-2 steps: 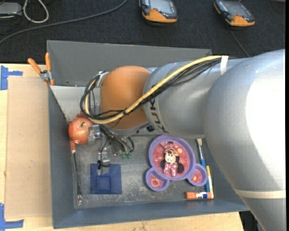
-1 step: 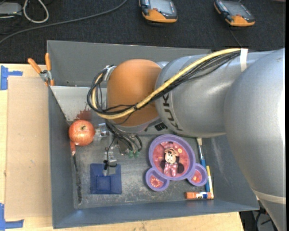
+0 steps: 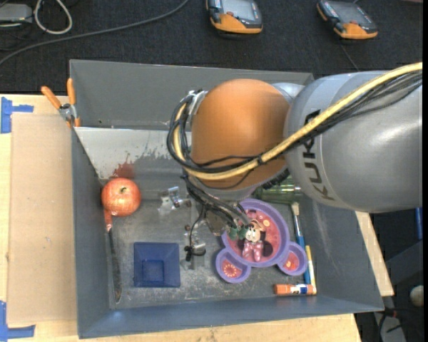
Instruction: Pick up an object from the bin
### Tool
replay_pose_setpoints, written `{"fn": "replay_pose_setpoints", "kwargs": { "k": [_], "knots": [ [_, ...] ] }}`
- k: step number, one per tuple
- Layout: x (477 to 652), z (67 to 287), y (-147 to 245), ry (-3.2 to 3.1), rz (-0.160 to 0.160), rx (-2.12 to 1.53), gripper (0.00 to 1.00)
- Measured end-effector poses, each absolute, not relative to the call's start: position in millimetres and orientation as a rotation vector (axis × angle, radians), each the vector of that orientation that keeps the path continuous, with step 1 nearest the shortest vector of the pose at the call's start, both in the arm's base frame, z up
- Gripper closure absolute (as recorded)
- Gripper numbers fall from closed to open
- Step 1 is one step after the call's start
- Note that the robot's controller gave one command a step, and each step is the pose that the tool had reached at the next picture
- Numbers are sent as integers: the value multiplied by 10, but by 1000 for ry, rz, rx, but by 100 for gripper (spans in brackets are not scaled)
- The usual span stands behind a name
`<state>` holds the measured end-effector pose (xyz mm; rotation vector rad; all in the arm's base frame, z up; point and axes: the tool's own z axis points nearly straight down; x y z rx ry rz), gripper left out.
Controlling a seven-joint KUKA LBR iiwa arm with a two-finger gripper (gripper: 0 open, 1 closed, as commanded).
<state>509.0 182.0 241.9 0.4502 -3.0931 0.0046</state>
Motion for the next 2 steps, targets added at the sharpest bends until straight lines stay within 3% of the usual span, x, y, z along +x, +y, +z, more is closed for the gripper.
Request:
{"fn": "replay_pose_setpoints", "kwargs": {
  "k": [1, 2],
  "knots": [
    [5374, 2224, 1999, -3114, 0, 449, 0],
    [5428, 2938, 1811, -3073, 3, 676, 0]
  ]
}}
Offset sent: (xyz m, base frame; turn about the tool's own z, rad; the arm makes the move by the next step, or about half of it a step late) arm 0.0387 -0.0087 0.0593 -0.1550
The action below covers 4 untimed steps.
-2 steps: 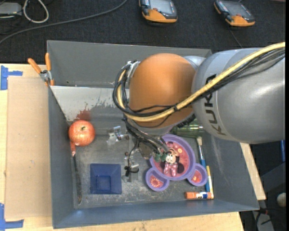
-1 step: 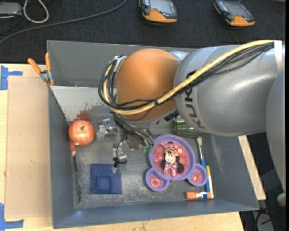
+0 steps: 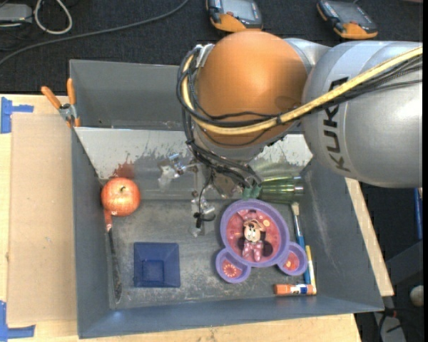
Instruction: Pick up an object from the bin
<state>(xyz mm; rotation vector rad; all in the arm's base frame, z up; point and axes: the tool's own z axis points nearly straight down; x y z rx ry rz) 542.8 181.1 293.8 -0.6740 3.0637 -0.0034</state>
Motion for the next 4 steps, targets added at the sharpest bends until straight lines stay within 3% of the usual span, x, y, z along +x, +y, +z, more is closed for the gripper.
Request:
{"fn": "replay_pose_setpoints", "kwargs": {
  "k": [1, 2, 3, 4],
  "knots": [
    [5083, 2060, 2256, 3092, -2, -638, 0],
    [5079, 1774, 2295, 3059, -3, -792, 0],
    [5209, 1168, 2436, 2902, 6, -1244, 0],
    [5352, 1055, 2435, 3036, 2, -829, 100]
  ]
}}
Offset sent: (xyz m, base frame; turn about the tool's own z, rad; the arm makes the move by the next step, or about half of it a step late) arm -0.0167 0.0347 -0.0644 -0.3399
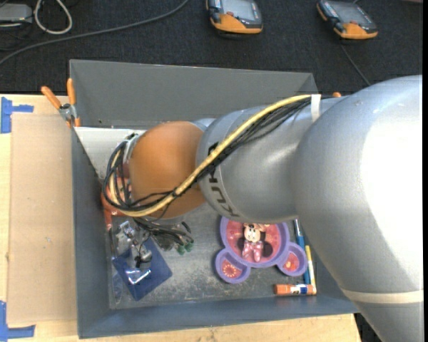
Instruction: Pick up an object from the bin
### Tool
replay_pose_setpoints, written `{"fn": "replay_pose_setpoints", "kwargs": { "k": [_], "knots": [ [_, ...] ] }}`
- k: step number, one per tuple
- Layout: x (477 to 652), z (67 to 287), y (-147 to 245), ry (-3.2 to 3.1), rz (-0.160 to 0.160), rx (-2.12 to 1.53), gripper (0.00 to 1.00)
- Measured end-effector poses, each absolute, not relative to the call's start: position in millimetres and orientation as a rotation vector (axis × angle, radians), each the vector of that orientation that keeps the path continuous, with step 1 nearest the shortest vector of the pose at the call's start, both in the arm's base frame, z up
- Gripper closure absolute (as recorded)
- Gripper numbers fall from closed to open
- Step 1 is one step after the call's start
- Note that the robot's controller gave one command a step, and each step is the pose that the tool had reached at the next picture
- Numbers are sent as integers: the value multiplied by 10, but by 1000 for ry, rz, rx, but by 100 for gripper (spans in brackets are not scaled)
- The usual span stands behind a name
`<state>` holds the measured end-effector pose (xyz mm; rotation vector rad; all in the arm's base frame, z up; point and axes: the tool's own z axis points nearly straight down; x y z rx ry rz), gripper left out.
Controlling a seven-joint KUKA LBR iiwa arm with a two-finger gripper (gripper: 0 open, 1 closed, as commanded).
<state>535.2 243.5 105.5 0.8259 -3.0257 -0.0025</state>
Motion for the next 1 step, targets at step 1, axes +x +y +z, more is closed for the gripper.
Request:
{"fn": "replay_pose_setpoints", "kwargs": {
  "k": [1],
  "knots": [
    [5356, 1054, 2433, -3027, -2, 823, 0]
  ]
}}
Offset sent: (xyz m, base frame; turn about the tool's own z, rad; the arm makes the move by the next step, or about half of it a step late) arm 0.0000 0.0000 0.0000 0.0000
